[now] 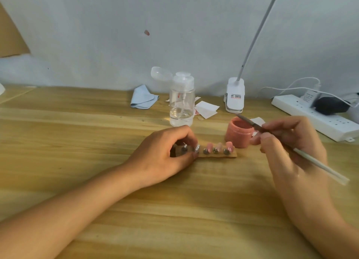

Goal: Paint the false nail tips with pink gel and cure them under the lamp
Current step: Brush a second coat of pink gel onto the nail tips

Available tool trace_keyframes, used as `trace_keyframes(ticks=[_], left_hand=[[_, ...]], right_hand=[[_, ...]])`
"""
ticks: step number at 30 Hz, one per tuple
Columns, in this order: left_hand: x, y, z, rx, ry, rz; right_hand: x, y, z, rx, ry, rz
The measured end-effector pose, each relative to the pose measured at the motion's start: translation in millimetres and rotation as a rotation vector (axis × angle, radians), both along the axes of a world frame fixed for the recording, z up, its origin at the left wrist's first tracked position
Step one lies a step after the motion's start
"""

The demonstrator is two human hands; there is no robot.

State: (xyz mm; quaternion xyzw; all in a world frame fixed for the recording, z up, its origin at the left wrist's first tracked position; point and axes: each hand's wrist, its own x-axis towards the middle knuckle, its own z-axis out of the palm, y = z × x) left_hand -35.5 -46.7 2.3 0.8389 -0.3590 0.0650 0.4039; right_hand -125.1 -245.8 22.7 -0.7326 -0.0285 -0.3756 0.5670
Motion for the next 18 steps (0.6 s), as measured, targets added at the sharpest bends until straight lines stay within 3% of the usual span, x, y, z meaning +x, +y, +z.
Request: trace_keyframes(ticks=[13,18], left_hand=[[-2.0,0.1,0.7,0.053,-0.087,0.018],[-1.9,0.1,-0.4,0.049,-0.096,0.006]], right_hand=[[12.5,-21.2,-5.6,0.167,0.131,-0.091],[11.2,-18.1,-3.8,0.109,0.171,-0.111]])
